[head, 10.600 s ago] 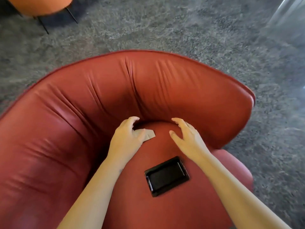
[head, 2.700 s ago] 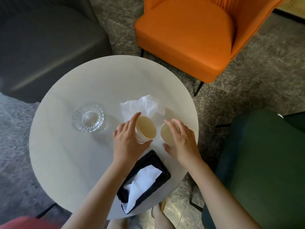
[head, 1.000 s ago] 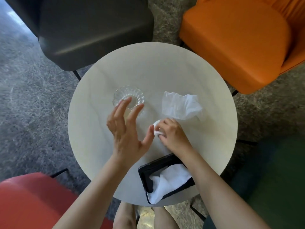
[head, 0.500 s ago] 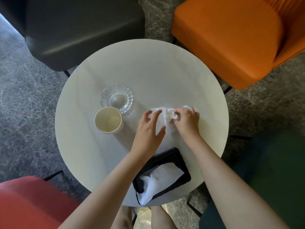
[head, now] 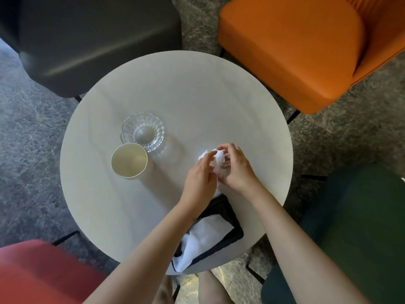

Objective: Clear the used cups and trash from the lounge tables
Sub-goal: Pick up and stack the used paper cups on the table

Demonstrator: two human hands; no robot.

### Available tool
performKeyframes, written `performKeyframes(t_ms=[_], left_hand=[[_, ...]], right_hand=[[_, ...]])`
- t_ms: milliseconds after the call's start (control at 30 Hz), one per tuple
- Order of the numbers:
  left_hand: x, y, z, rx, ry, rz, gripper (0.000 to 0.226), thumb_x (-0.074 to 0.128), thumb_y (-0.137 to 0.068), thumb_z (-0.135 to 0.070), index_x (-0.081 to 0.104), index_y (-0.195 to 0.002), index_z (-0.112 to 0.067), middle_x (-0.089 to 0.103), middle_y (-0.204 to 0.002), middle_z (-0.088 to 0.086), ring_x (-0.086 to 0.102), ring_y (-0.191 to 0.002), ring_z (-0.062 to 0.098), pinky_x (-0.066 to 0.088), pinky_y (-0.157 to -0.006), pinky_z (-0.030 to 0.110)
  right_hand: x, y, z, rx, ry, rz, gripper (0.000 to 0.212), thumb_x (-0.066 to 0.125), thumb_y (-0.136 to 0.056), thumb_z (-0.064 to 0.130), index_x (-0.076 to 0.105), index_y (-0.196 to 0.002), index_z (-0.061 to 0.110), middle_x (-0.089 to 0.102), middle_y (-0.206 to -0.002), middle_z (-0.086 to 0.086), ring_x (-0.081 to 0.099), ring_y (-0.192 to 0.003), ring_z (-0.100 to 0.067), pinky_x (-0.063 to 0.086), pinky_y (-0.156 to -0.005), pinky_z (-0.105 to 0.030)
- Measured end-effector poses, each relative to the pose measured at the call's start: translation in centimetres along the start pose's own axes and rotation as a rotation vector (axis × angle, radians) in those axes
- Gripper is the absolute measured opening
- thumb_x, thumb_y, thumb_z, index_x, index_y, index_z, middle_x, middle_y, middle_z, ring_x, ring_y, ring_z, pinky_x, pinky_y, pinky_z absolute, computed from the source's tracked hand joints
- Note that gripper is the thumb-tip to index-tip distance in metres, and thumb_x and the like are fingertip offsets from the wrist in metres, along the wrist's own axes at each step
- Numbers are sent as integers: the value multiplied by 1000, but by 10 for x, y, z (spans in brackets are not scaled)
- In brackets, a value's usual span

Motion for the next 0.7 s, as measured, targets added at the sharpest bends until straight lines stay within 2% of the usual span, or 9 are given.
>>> performKeyframes(t_ms=[67, 100, 200, 300, 400, 467, 600, 700], left_hand=[[-1, 0, 0, -36, 63, 20, 60, 35, -75, 14, 47, -127, -12, 61, -115, 10, 60, -101, 25, 50, -83, 37], [-1, 0, 0, -39, 87, 36, 62, 34, -73, 16, 47, -127, -12, 61, -115, 10, 59, -103, 26, 50, -84, 36], [-7, 0, 0, -7, 49, 42, 67, 30, -67, 17, 48, -124, -13, 62, -115, 7, 59, -104, 22, 46, -82, 26], [-29, 5, 0, 52, -36, -97, 61, 34, -67, 16, 56, -115, -15, 67, -103, 2, 61, -95, 18, 47, -80, 30], [-60, 17, -7, 180, -54, -291, 49, 38, -66, 14, 64, -101, -7, 68, -91, 4, 58, -86, 14, 43, -76, 18], [-81, 26, -12, 269, -94, -396, 41, 42, -65, 14, 66, -94, -2, 68, -89, 8, 54, -85, 14, 39, -80, 12], [-125, 41, -13, 295, -149, -570, 35, 53, -67, 9, 66, -98, -2, 65, -104, 11, 56, -101, 28, 36, -96, 22], [-148, 50, -1, 192, -200, -608, 52, 61, -64, -3, 56, -116, -3, 56, -119, 13, 47, -112, 25, 28, -99, 21]], right_hand=[[3, 4, -2, 6, 18, 48, 62, 76, -66, 14, 45, -119, 20, 42, -115, 0, 51, -91, -13, 39, -74, -17], [4, 5, -3, 0, 28, 18, 63, 78, -65, 16, 47, -119, 18, 45, -116, -1, 51, -92, -13, 37, -75, -18], [8, 5, -4, -20, 51, -144, 47, 77, -68, 10, 58, -111, 12, 56, -108, -4, 57, -89, -19, 37, -73, -15], [10, 5, -5, -24, 24, -229, 29, 71, -70, 5, 66, -97, 15, 58, -90, 1, 58, -78, -17, 37, -65, -14], [10, 6, -3, -26, 33, -258, 17, 68, -72, 7, 69, -87, 14, 54, -77, 3, 52, -67, -16, 31, -57, -16], [7, 7, 7, -53, 19, -279, 15, 69, -73, 6, 70, -85, 14, 55, -76, 1, 52, -64, -17, 33, -57, -16], [-4, 3, 58, -211, -53, -381, 16, 72, -74, 7, 71, -87, 15, 55, -70, -4, 53, -60, -17, 44, -56, -25], [-5, -2, 105, -369, -114, -416, 15, 72, -76, 9, 70, -90, 15, 54, -71, 0, 51, -63, -11, 45, -56, -19]])
Point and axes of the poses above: each hand's wrist, its own y-axis away from the middle knuckle, its own x-axis out of the palm, z = x × y, the point moved 4 cm from there along -y, towards the middle knuckle
